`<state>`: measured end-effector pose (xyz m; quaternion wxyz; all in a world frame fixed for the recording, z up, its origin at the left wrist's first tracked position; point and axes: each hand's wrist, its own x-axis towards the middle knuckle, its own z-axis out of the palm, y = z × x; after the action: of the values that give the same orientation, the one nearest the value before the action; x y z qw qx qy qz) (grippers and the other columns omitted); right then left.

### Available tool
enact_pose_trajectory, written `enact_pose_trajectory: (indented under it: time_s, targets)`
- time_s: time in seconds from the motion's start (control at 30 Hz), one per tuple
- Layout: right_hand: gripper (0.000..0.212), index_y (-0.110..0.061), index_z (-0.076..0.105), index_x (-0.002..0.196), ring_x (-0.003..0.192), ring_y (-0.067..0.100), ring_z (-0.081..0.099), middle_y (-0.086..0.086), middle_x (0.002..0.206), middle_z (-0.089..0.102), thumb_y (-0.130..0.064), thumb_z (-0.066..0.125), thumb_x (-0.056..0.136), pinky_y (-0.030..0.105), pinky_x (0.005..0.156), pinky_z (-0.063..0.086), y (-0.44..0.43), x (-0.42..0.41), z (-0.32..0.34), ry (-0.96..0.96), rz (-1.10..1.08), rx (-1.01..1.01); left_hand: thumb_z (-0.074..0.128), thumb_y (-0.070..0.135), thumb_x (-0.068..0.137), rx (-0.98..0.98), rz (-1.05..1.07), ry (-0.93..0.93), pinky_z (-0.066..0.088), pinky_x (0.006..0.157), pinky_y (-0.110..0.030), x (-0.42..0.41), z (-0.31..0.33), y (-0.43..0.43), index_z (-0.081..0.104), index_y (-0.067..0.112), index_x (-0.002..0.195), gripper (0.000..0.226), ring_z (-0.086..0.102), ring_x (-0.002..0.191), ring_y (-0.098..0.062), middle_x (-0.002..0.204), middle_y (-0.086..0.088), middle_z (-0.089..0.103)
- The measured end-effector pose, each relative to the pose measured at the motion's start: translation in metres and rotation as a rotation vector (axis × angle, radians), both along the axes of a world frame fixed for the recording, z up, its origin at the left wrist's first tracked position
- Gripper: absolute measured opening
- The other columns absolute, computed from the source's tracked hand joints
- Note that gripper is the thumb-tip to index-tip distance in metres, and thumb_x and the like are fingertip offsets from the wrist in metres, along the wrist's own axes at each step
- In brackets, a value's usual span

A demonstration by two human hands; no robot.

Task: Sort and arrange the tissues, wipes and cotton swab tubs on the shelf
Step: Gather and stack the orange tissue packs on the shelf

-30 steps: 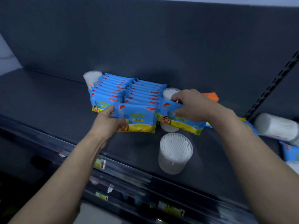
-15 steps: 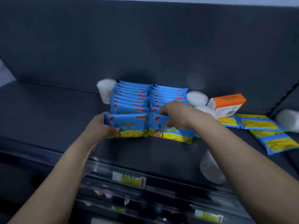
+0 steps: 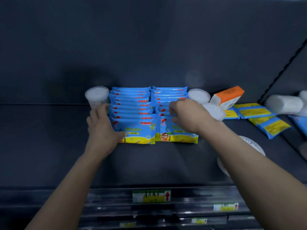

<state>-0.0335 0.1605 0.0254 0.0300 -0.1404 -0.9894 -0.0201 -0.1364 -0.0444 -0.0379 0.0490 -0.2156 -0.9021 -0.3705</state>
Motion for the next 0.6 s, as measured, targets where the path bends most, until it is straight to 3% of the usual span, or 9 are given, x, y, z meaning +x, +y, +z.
enact_pose_trajectory:
  time_s: [0.17, 0.27, 0.4, 0.6]
  targets:
    - [0.021, -0.015, 0.06, 0.108, 0.101, 0.029, 0.057, 0.008, 0.108, 0.064, -0.02, 0.054, 0.088, 0.034, 0.081, 0.047, 0.02, 0.007, 0.009, 0.104, -0.045, -0.083, 0.077, 0.013, 0.067, -0.023, -0.028, 0.123, 0.029, 0.099, -0.042, 0.015, 0.016, 0.015, 0.037, 0.013, 0.131, 0.075, 0.031, 0.118, -0.029, 0.128, -0.01, 0.035]
    - [0.023, -0.015, 0.062, 0.109, 0.102, 0.03, 0.058, 0.009, 0.108, 0.064, -0.02, 0.055, 0.088, 0.035, 0.084, 0.046, 0.034, 0.021, 0.017, 0.152, -0.074, -0.08, 0.073, 0.012, 0.073, 0.074, -0.116, 0.162, 0.032, 0.103, -0.036, 0.025, 0.025, 0.031, 0.044, 0.011, 0.124, 0.059, 0.038, 0.118, -0.024, 0.121, -0.006, 0.04]
    - [0.027, -0.015, 0.061, 0.113, 0.105, 0.03, 0.056, 0.01, 0.114, 0.062, -0.02, 0.057, 0.087, 0.036, 0.085, 0.046, 0.061, 0.049, 0.026, 0.203, -0.124, -0.089, 0.069, 0.006, 0.077, 0.155, -0.254, 0.218, 0.029, 0.09, -0.016, 0.046, 0.037, 0.07, 0.054, 0.008, 0.11, 0.037, 0.047, 0.106, -0.021, 0.106, 0.004, 0.043]
    - [0.031, -0.015, 0.06, 0.115, 0.104, 0.031, 0.058, 0.01, 0.114, 0.061, -0.018, 0.058, 0.085, 0.041, 0.087, 0.048, 0.125, 0.108, 0.032, 0.25, -0.231, -0.109, 0.065, 0.003, 0.079, 0.175, -0.425, 0.264, 0.034, 0.087, -0.02, 0.087, 0.047, 0.15, 0.056, 0.009, 0.103, 0.027, 0.052, 0.098, -0.022, 0.101, 0.003, 0.05]
